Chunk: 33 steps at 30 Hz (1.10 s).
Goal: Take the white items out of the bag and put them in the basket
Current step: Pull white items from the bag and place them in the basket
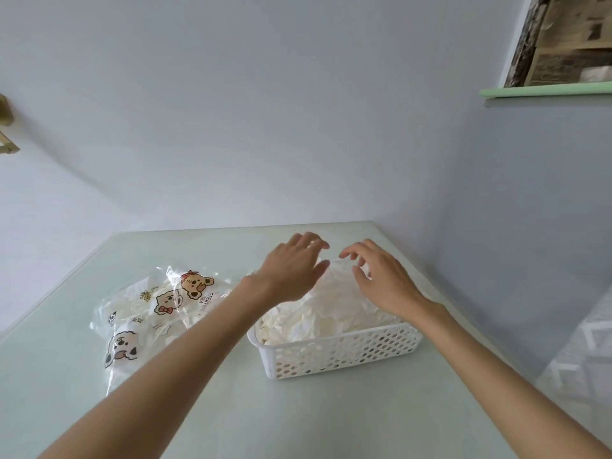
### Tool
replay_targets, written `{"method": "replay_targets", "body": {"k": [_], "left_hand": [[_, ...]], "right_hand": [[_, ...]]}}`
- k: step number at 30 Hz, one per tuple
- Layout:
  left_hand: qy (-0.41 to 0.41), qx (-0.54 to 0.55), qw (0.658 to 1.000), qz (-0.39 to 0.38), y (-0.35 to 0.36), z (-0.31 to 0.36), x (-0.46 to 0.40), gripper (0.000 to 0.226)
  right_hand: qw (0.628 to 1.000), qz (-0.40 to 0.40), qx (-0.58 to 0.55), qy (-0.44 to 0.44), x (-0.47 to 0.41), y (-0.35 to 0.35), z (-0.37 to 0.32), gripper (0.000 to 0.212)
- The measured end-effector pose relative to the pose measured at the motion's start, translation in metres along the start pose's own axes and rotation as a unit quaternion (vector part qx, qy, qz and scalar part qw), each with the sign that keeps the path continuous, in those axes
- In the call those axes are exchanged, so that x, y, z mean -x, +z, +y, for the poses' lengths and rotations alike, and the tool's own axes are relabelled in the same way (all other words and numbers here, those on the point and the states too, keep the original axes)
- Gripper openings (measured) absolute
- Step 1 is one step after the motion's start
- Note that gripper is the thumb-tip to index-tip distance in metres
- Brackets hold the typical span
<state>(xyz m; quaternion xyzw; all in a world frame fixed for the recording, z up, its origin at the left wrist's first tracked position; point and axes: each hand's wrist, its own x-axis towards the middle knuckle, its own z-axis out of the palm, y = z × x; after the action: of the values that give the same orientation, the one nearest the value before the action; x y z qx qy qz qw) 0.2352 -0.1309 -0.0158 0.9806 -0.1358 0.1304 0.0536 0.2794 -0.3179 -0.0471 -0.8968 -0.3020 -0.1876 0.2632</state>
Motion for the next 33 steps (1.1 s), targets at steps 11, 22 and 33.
{"method": "replay_targets", "body": {"k": [11, 22, 33], "left_hand": [[-0.048, -0.021, 0.954, -0.297, 0.036, -0.010, 0.008, 0.116], [-0.069, -0.016, 0.963, -0.261, 0.025, -0.007, 0.003, 0.117], [-0.091, 0.011, 0.975, -0.202, 0.017, 0.002, 0.021, 0.115]], "right_hand": [[0.880, -0.448, 0.025, 0.158, 0.001, -0.003, 0.035, 0.087], [0.966, -0.210, -0.104, 0.107, -0.001, -0.013, 0.034, 0.052], [0.982, -0.140, -0.024, 0.127, 0.010, -0.009, 0.040, 0.033]]}}
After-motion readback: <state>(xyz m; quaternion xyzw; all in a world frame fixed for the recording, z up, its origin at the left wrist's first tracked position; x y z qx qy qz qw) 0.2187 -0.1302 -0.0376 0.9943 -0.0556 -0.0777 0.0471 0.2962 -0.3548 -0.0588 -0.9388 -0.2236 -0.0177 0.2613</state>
